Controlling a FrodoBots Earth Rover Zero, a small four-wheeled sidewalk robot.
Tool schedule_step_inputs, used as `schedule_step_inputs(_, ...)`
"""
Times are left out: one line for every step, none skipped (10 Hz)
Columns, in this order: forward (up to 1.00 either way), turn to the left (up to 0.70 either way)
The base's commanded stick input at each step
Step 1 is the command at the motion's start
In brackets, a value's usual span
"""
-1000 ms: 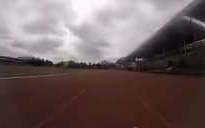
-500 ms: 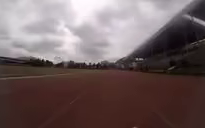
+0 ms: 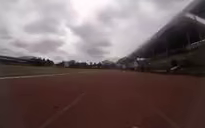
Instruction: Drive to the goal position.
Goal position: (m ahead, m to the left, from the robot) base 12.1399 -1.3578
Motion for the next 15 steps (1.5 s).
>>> schedule_step_inputs(0.70, 0.00)
schedule_step_inputs(0.70, 0.00)
schedule_step_inputs(0.70, 0.00)
schedule_step_inputs(0.70, 0.00)
schedule_step_inputs(0.70, 0.00)
schedule_step_inputs(0.70, 0.00)
schedule_step_inputs(0.70, 0.00)
schedule_step_inputs(0.70, 0.00)
schedule_step_inputs(0.70, 0.00)
schedule_step_inputs(0.70, 0.00)
schedule_step_inputs(0.70, 0.00)
schedule_step_inputs(0.70, 0.00)
schedule_step_inputs(0.70, 0.00)
schedule_step_inputs(0.70, 0.00)
schedule_step_inputs(0.70, 0.00)
